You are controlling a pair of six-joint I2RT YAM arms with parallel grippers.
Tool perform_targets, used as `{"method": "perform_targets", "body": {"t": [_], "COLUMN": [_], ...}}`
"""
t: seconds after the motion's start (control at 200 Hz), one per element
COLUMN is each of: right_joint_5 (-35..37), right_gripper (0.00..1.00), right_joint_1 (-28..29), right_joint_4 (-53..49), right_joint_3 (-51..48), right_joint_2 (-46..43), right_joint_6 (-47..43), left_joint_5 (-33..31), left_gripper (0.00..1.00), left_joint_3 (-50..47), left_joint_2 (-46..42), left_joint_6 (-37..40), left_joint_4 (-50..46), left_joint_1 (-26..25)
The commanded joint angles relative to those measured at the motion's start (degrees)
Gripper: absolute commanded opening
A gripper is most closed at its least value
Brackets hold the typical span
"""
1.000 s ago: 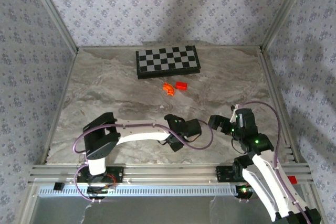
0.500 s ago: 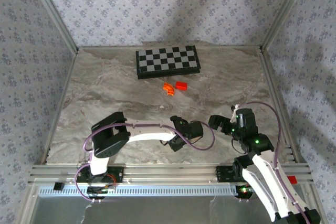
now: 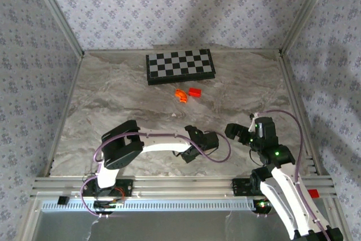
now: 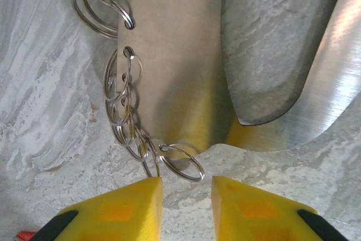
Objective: Put the keys on the keyring
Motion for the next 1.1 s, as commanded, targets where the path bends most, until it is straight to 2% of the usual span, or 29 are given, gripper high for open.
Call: {"method": "perform_targets", "body": {"t": [0.0,0.215,0.34,1.094], "right_joint_5": [0.3,0.2,0.3,0.6], "right_gripper": [1.00,1.00,0.99,1.00], "right_joint_1": [-0.4,-0.5,-0.5,-1.0], "right_joint_4": [-1.6,-1.5,-1.4,-0.8], "right_joint_3": [0.1,0.0,-0.1,-0.2], "right_joint_2": [-0.7,-0.9,-0.9,-1.1], "right_joint_6": [-0.1,-0.2,-0.1,-0.1], "left_joint_5": [-1.4,-2.2,-1.6,-5.9], "left_gripper": [0.26,0.29,0.27,0.27], "left_joint_3": [1.4,2.5,3.3,3.0], "left_joint_2": [1.2,0.9,1.1,3.6], "left_joint_6": [0.5,0.3,0.4,0.4], "left_joint_4": [-2.2,-3.2,-3.2,-3.2], "left_joint_1": [-0.8,-2.0,-2.6,-2.2]}}
